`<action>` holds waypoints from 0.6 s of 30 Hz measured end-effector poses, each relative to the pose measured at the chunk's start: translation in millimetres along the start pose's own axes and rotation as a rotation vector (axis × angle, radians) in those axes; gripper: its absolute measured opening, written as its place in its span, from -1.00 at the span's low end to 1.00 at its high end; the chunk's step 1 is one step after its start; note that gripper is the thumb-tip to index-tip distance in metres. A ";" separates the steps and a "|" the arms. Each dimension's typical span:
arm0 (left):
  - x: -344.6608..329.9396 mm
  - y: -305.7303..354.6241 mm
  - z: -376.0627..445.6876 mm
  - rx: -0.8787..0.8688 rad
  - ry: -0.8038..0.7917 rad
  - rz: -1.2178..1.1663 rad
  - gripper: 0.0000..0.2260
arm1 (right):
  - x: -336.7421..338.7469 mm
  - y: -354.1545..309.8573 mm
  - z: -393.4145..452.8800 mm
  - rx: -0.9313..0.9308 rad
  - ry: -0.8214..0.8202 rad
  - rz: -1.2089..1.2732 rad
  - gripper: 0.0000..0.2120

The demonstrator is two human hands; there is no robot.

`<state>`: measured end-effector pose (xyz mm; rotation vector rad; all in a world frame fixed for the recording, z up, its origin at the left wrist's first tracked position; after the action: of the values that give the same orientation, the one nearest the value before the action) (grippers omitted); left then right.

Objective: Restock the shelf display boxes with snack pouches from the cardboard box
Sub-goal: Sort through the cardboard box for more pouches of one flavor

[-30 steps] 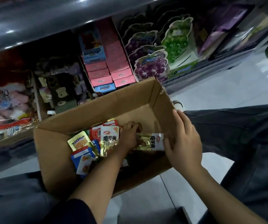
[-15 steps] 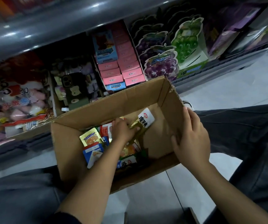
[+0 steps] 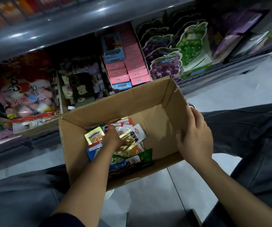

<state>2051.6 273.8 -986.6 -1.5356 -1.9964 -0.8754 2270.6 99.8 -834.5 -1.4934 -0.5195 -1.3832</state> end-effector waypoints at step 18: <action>-14.8 10.6 -11.8 -0.010 -0.270 0.112 -0.55 | -0.7 1.5 -0.2 -0.031 -0.006 -0.003 -0.27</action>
<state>2065.5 257.1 -986.8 -1.8340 -2.0656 -0.6632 2271.5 99.2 -835.8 -1.5229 -0.5058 -1.3955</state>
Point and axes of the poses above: each hand's wrist, its own z-axis towards the middle knuckle, its own x-axis out of the back of the hand, y = z × x, the point moved 8 cm from there along z, towards the middle knuckle, and after that the axes turned 10 degrees about x, right-handed, at the moved point
